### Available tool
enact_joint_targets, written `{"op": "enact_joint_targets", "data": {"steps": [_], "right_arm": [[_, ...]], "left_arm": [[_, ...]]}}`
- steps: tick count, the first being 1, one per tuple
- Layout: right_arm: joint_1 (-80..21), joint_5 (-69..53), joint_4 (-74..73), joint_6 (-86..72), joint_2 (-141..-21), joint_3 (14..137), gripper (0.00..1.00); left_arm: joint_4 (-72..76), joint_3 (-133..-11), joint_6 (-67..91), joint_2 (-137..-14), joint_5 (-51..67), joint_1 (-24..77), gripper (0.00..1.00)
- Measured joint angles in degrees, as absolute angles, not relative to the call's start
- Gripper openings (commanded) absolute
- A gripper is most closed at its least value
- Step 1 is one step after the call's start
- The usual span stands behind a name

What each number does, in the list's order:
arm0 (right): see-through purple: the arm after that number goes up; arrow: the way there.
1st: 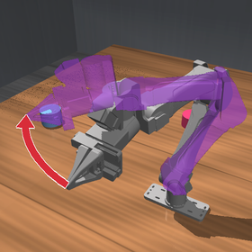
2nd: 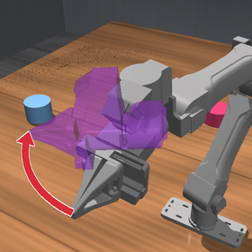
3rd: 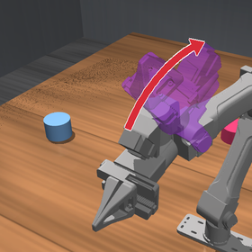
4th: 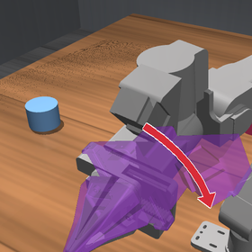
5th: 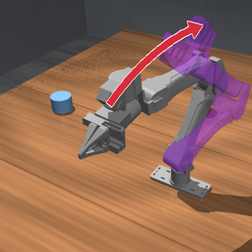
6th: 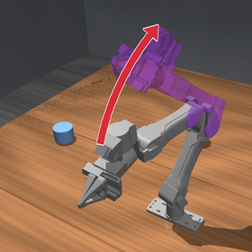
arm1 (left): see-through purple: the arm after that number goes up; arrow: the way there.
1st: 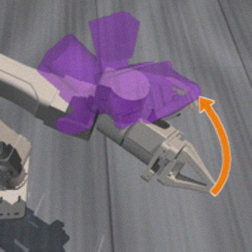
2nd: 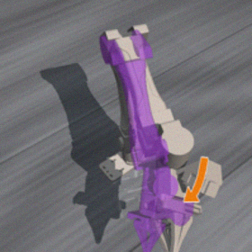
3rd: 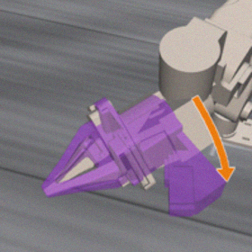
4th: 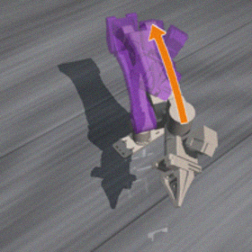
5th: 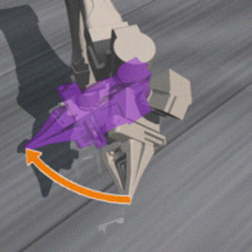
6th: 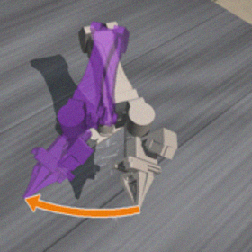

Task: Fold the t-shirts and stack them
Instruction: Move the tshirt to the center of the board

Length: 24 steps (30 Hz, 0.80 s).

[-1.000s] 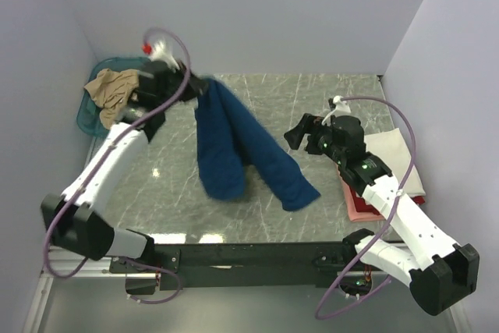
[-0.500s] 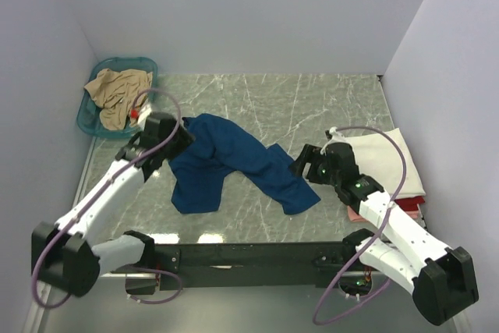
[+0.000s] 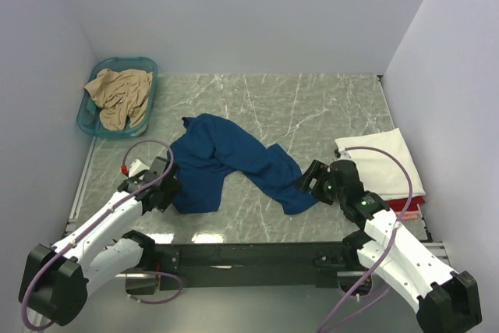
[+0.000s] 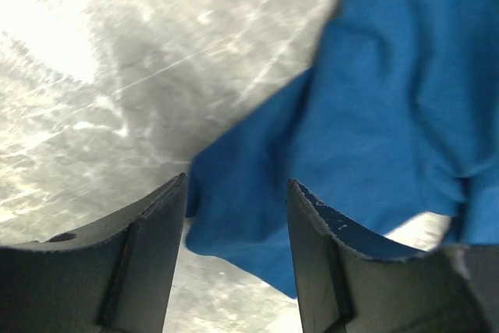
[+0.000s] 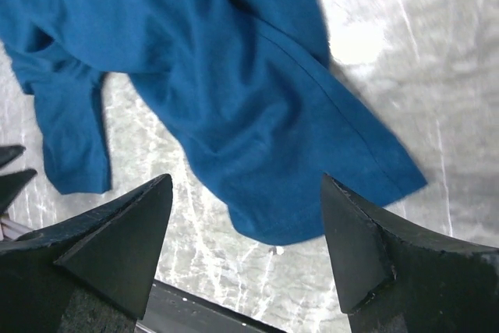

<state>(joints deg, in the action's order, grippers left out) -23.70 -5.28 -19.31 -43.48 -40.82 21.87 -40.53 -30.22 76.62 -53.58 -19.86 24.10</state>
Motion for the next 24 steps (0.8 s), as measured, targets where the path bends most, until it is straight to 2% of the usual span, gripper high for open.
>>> {"op": "enact_joint_targets", "data": {"steps": [8,14,20,21,24], "right_arm": [[-23.7,-3.1,-23.4,-49.1,-40.8,19.3,0.82],[-23.7,-0.1,-25.8,-51.9,-41.1,18.4,0.82],[-23.7,3.8,-25.8,-53.4,-43.6,18.4,0.78],[-23.7,4.3,-25.8,-53.6,-44.0,18.4,0.77],[-23.7,5.8,-25.2,-53.9,-45.7,18.4,0.68]], "left_arm": [[-38.1,-24.8,78.7,-53.1,-18.0,24.8,0.55],[-33.5,-22.9,78.8,-53.1,-16.8,25.1,0.45],[-29.1,-22.0,78.3,-54.6,-15.3,25.2,0.19],[-28.9,-21.9,78.1,-54.8,-15.0,25.2,0.11],[-28.2,-21.9,77.3,-55.2,-14.8,25.2,0.00]]}}
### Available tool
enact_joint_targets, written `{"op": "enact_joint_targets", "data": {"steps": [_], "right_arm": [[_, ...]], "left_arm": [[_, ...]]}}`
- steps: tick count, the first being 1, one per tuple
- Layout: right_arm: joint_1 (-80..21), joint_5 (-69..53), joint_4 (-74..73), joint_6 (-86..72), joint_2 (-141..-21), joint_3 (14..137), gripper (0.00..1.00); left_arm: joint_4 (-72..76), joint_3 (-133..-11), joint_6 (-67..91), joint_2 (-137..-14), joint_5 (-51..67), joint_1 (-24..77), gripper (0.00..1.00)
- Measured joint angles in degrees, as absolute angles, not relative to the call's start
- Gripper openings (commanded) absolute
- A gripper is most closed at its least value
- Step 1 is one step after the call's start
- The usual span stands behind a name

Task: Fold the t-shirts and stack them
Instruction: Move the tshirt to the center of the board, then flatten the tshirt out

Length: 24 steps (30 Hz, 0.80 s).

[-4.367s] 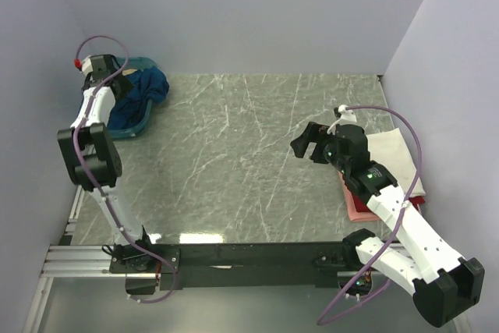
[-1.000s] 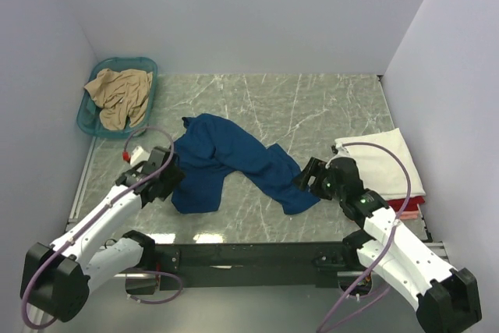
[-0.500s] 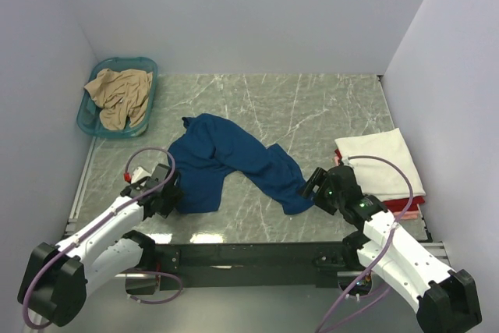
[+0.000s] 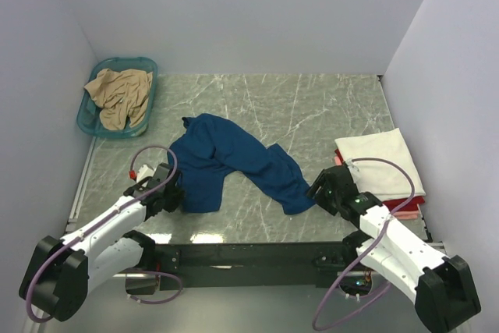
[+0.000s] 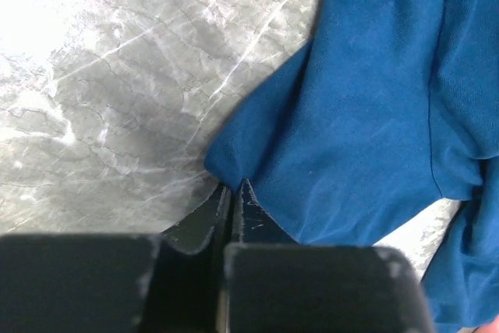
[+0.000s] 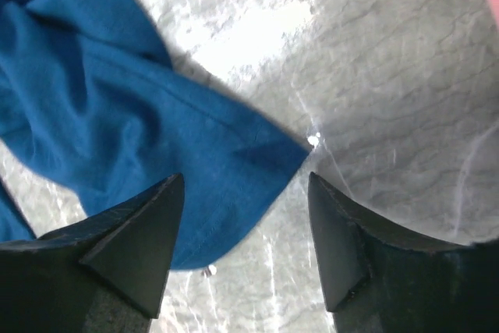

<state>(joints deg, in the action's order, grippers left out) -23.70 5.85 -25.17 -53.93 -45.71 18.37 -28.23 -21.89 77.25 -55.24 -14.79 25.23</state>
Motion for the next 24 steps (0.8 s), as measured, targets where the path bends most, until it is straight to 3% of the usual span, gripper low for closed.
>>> {"op": "enact_joint_targets", "data": {"steps": [6,7,12,24], "right_arm": [[-23.7,6.6,-20.8,-53.8,-51.4,18.7,0.40],[-23.7,6.7,-19.9,-53.5,-52.4,18.9,0.30],[-23.7,6.8,-19.0,-52.2,-55.9,21.3,0.03],[-23.7,14.7,-25.5,-44.0,-54.4,48.6,0.00]], "left_arm": [[-31.3,-24.6,75.5,-54.4,-15.4,25.2,0.00],[-31.8,-25.4,75.1,-53.9,-15.6,25.2,0.00],[-35.0,-32.2,72.3,-51.2,-18.3,25.2,0.00],[-44.3,-56.1,61.5,-48.0,-28.9,25.1,0.00]]}}
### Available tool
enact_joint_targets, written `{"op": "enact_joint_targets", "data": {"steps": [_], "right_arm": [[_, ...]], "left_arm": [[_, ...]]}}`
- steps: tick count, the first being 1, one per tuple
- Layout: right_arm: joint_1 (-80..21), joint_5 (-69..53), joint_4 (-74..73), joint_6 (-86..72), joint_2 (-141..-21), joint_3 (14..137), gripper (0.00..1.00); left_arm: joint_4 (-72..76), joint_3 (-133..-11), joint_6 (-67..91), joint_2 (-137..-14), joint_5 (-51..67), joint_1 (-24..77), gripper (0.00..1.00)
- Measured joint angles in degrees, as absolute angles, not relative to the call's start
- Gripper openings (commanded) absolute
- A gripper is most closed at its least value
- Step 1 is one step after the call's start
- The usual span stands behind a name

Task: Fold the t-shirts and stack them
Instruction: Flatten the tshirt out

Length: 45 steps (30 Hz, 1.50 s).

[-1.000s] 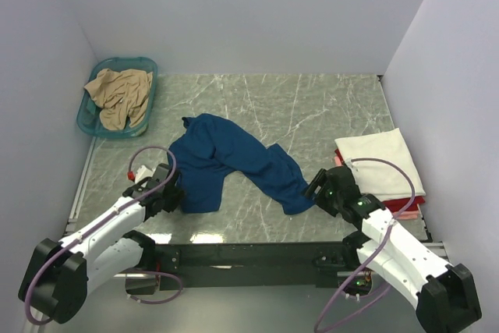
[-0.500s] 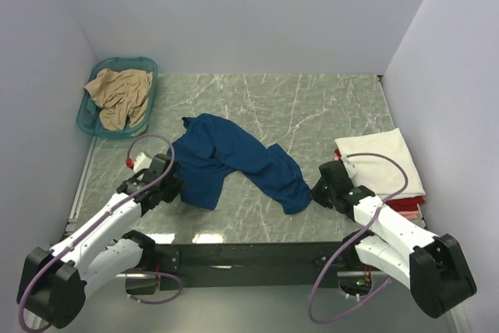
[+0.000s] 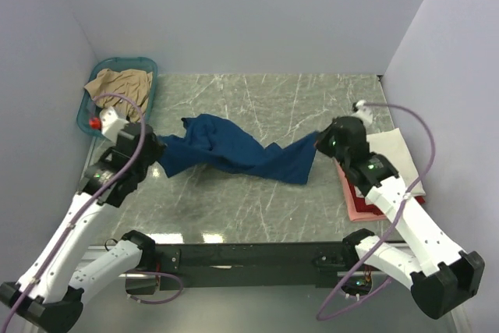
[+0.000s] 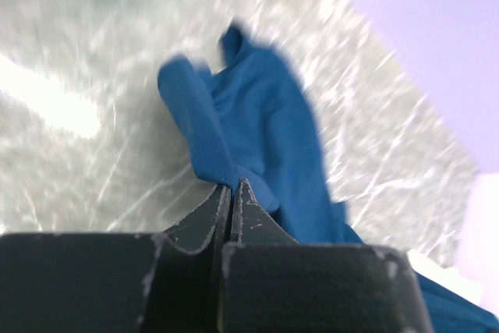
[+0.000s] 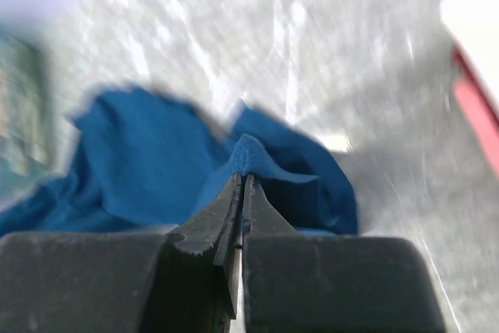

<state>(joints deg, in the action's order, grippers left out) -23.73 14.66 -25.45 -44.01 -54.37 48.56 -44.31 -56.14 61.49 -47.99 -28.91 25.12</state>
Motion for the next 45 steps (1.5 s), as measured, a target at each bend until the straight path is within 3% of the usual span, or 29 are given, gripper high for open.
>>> {"op": "enact_joint_targets", "data": {"steps": [15,24,31,34,35,36,39,42,45], "right_arm": [[-20.5,23.0,-32.0,-32.4,-57.8,80.0,0.00],[-14.6,20.7,-31.9,-28.6,-63.4,90.0,0.00],[-8.6,13.3,-29.0,-28.2,-84.3,101.2,0.01],[-7.2,11.3,-31.4,-27.7,-98.8,112.0,0.20],[-6.8,10.6,-32.6,-27.5,-103.7,115.9,0.38],[-6.7,9.8,-33.9,-27.5,-107.5,119.2,0.46],[-6.4,6.8,-37.1,-27.2,-118.7,127.0,0.62],[-6.6,4.7,-38.6,-27.4,-121.7,123.1,0.66],[-7.7,3.9,-35.9,-27.9,-115.4,105.7,0.66]], "left_arm": [[-46.1,-86.8,46.2,-44.7,-42.4,24.9,0.01],[-38.9,-87.5,40.5,-40.3,-46.6,24.9,0.01],[-28.9,-82.7,38.1,-50.5,-45.6,24.5,0.01],[-26.2,-82.6,38.2,-58.4,-42.4,22.0,0.01],[-25.9,-82.1,38.5,-60.9,-41.0,20.7,0.01],[-25.8,-81.3,38.9,-63.0,-39.0,19.0,0.01],[-26.5,-77.0,41.1,-66.0,-34.8,14.9,0.01],[-27.9,-71.5,43.6,-66.1,-32.1,12.2,0.01],[-28.8,-67.3,45.3,-65.0,-30.5,10.7,0.01]]}}
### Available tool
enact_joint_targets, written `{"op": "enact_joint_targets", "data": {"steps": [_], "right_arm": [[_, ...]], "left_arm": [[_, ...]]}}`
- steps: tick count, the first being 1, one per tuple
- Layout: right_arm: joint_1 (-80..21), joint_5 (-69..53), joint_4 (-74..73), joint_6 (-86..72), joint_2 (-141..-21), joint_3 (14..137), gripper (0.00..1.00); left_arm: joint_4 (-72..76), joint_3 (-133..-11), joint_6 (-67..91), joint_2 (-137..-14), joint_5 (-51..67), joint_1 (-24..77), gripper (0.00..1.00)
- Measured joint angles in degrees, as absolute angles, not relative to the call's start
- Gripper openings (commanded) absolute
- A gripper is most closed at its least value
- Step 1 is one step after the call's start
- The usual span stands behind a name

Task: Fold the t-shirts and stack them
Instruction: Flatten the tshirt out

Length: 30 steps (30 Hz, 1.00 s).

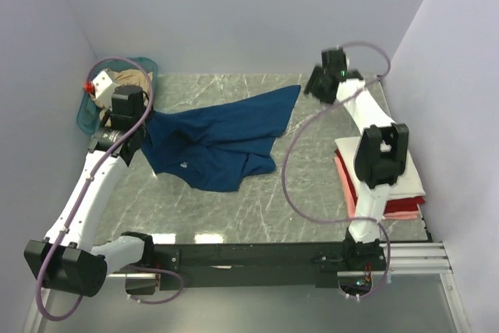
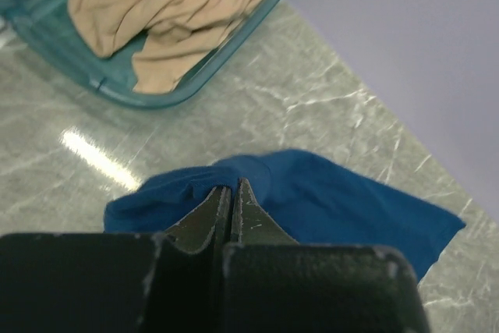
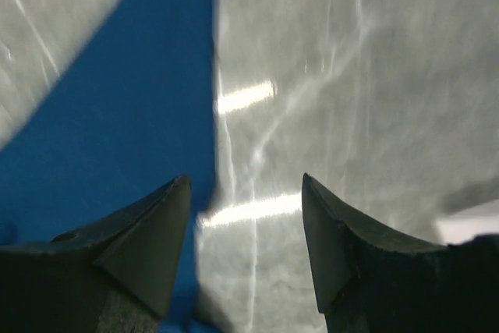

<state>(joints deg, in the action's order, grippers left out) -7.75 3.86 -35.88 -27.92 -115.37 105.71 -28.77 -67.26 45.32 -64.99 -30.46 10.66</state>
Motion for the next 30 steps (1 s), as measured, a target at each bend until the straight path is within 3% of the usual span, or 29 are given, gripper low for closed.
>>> {"op": "enact_joint_targets", "data": {"steps": [5,9,17,30], "right_arm": [[-12.6,0.7,-28.7,-31.8,-94.7,72.6,0.59],[-20.0,-1.3,-21.4,-35.2,-85.4,61.6,0.55],[-28.2,-2.3,-13.0,-39.8,-90.1,58.8,0.49],[-30.4,-1.8,-11.1,-41.2,-98.5,59.8,0.52]], "left_arm": [[-29.0,-61.1,47.0,-60.8,-28.3,9.5,0.01],[-28.9,-58.6,47.7,-57.5,-27.1,9.3,0.01],[-28.4,-57.1,47.8,-56.5,-25.7,8.7,0.01],[-27.7,-56.9,47.8,-56.5,-24.7,8.3,0.01]]}}
